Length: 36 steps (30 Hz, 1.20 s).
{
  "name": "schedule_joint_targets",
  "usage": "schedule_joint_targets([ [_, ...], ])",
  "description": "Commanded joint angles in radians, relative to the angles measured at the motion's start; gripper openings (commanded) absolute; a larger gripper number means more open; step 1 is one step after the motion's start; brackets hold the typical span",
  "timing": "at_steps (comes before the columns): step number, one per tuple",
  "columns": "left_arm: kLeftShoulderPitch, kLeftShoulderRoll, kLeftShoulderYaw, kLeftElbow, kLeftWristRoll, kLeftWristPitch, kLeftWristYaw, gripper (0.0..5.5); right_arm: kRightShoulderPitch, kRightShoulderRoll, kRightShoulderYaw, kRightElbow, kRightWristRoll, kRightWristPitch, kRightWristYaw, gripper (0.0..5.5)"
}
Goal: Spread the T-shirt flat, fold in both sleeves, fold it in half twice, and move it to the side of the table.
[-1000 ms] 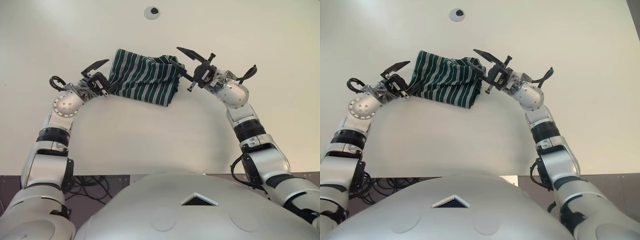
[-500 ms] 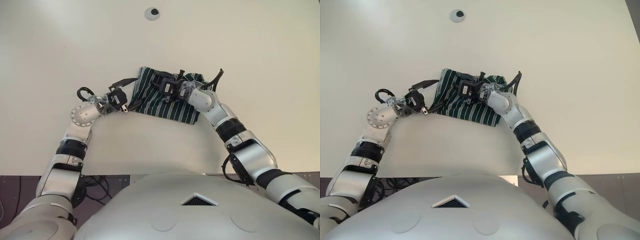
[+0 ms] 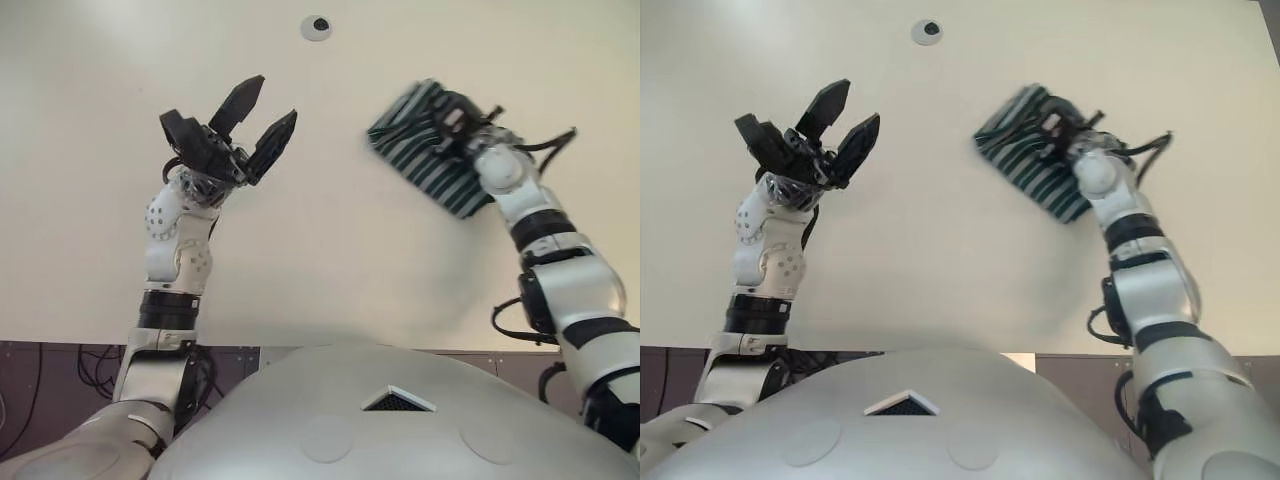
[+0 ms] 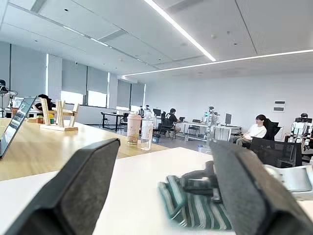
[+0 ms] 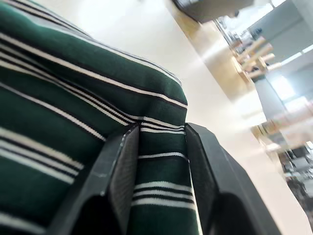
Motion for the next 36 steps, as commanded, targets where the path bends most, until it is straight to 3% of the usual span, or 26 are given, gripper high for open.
schedule_joint_targets([
  [1,-0.152,-0.222,0.08,0.318,0.067,-0.147,0.132,3.37,0.137,-0.164,-0.17,0.117,0.113,0.11,-0.086,1.67],
  [5,-0.233,-0.341,0.137,0.594,0.145,-0.32,0.187,3.37,0.136,-0.214,-0.298,0.047,0.212,-0.088,-0.12,1.67],
  [9,-0.269,-0.358,0.198,0.709,0.169,-0.414,0.16,3.37,0.18,-0.258,-0.436,-0.164,0.19,-0.399,-0.381,1.67],
  [11,-0.274,-0.355,0.216,0.732,0.18,-0.45,0.142,3.37,0.244,-0.232,-0.498,-0.341,0.103,-0.465,-0.521,1.67],
  [13,-0.277,-0.343,0.236,0.757,0.188,-0.49,0.117,3.37,0.323,-0.132,-0.531,-0.586,-0.032,-0.467,-0.634,1.67],
  [16,-0.283,-0.315,0.274,0.801,0.196,-0.542,0.097,3.37,0.384,0.074,-0.43,-0.711,-0.084,-0.458,-0.656,1.67],
  [19,-0.294,-0.269,0.308,0.852,0.236,-0.607,0.137,3.37,0.403,0.276,-0.277,-0.594,-0.124,-0.499,-0.647,1.67],
  [21,-0.293,-0.247,0.321,0.869,0.298,-0.643,0.254,3.37,0.405,0.341,-0.178,-0.49,-0.24,-0.506,-0.685,1.67],
  [28,-0.256,-0.197,0.287,0.915,0.577,-0.904,0.499,3.37,0.314,0.354,-0.143,-0.317,-0.199,-0.622,-0.702,1.67],
  [36,-0.245,-0.185,0.265,0.947,0.716,-0.939,0.697,3.37,0.264,0.422,-0.06,-0.182,0.13,-0.705,-0.253,1.67],
])
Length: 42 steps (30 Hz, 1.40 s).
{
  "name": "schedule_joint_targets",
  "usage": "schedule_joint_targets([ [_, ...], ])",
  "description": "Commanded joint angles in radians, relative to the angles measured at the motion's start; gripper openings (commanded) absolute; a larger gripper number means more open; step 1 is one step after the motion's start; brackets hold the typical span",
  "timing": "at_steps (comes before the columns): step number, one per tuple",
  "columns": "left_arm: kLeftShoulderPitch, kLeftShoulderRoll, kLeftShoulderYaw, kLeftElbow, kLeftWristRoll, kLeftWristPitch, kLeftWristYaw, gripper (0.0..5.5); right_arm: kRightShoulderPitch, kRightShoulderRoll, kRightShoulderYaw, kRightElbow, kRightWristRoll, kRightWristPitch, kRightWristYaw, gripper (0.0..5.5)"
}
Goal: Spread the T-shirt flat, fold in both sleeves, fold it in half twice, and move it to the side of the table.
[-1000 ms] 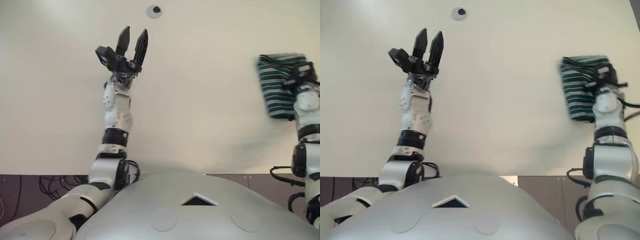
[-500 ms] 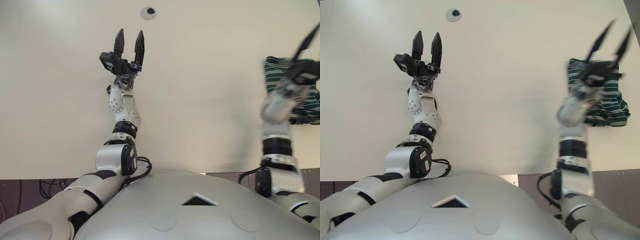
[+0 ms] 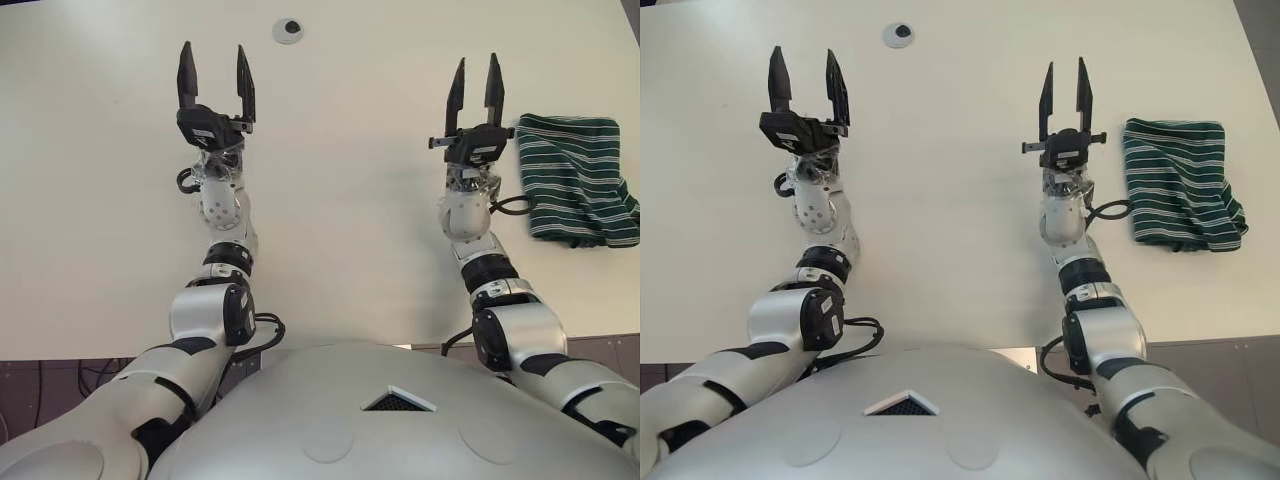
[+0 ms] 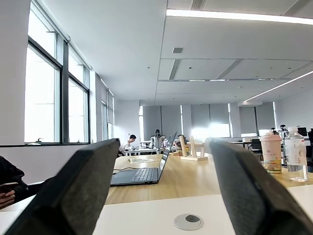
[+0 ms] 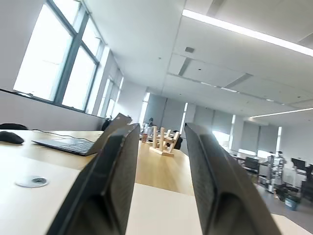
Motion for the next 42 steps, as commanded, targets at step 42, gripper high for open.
schedule_joint_targets([
  [42,0.03,0.056,-0.132,0.115,0.147,0.037,0.255,3.37,-0.015,0.161,-0.125,0.181,0.205,0.06,0.428,1.67],
])
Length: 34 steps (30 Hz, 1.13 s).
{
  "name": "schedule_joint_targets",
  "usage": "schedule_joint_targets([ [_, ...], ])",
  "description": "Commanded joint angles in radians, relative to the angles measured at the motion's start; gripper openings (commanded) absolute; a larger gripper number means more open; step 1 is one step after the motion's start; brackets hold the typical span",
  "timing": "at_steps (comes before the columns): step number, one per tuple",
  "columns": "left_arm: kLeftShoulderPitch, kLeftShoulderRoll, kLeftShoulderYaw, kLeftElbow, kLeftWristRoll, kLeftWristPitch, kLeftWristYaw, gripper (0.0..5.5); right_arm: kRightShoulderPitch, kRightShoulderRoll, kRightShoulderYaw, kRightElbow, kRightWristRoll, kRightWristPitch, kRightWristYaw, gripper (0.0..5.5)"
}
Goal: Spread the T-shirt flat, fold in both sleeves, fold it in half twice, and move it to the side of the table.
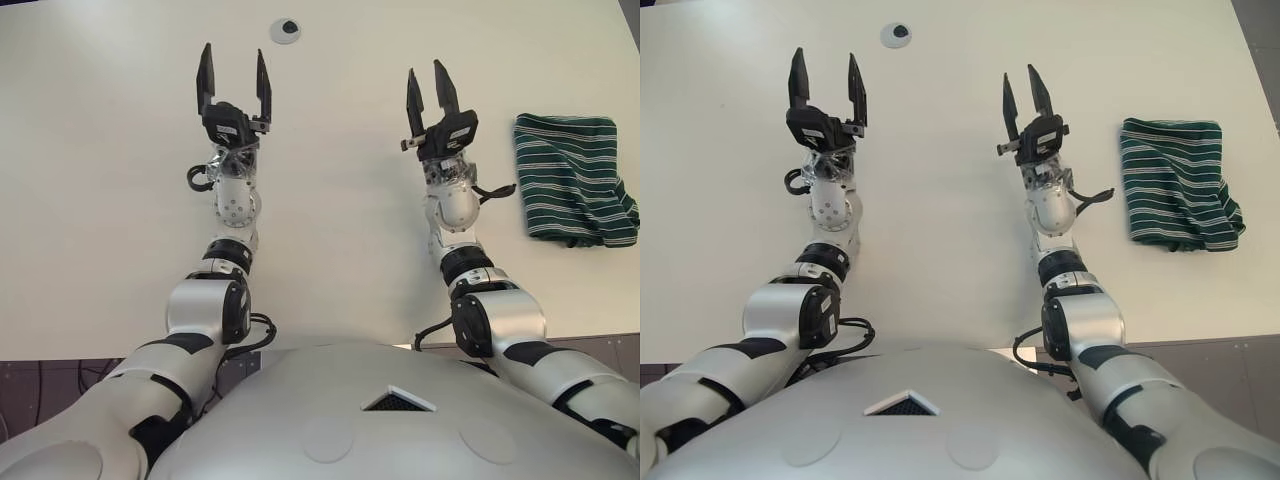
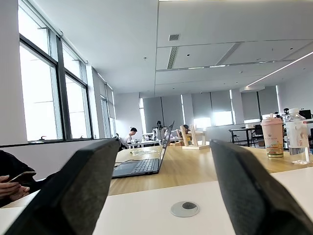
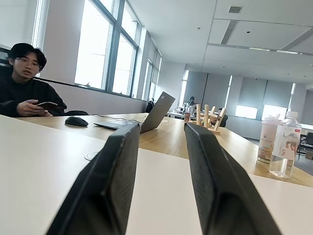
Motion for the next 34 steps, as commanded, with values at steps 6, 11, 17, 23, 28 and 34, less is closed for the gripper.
schedule_joint_targets([
  [6,0.064,0.033,-0.014,0.045,0.026,0.016,0.023,3.37,0.059,0.051,-0.006,0.05,0.004,-0.003,-0.012,1.67],
  [11,0.063,0.033,-0.022,0.045,0.028,0.018,0.029,3.37,0.062,0.048,-0.008,0.051,0.002,-0.004,-0.016,1.67],
  [17,0.06,0.033,-0.029,0.047,0.025,0.019,0.031,3.37,0.062,0.047,-0.007,0.051,0.0,-0.005,-0.022,1.67],
  [23,0.059,0.033,-0.034,0.049,0.025,0.02,0.032,3.37,0.064,0.045,-0.008,0.049,0.0,-0.006,-0.024,1.67],
  [28,0.056,0.03,-0.038,0.051,0.025,0.022,0.032,3.37,0.065,0.042,-0.01,0.05,0.001,-0.009,-0.025,1.67],
  [34,0.034,-0.056,-0.018,0.007,-0.075,0.056,-0.033,3.37,0.047,0.046,-0.026,-0.025,-0.027,0.016,-0.118,1.67],
])
